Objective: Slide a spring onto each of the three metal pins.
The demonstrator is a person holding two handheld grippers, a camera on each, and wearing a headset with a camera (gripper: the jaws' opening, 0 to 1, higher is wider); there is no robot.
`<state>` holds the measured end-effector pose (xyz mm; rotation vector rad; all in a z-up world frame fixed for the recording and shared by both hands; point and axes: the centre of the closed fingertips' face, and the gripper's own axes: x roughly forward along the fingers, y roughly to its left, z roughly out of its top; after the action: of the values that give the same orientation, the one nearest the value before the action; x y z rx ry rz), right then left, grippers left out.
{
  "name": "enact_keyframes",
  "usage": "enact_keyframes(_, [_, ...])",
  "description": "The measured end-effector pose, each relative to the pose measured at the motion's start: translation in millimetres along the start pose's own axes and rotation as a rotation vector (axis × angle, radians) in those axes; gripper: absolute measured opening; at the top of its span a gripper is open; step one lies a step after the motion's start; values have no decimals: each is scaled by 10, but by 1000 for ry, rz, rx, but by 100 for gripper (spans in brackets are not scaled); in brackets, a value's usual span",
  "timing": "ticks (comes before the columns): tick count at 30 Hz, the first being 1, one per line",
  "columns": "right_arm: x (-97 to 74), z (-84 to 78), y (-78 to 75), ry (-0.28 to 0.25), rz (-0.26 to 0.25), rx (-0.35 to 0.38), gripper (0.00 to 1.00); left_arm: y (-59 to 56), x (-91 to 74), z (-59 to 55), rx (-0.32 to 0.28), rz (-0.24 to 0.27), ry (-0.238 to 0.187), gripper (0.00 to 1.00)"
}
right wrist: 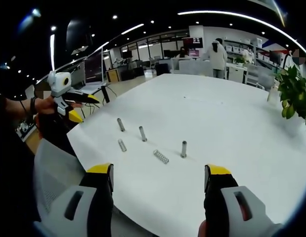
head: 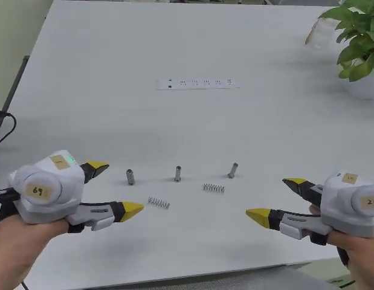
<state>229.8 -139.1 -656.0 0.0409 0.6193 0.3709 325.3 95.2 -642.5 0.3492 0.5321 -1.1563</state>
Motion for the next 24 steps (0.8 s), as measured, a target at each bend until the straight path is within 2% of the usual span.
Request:
enact_keyframes(3, [-14, -11, -4, 1, -3, 0, 74, 9, 66, -36, 26, -18, 17, 63])
enact_keyframes(7, [-36, -24, -12, 1, -6, 2, 74, 11, 128, -25, 49, -37, 27, 63])
enact_keyframes(19, [-51, -26, -17, 1, -13, 2, 73, -51, 352, -46, 157, -107, 86, 61])
enact_keyframes(24, [-62, -41, -32, 6, -16, -2, 73, -56, 419, -66, 179, -123, 101, 60])
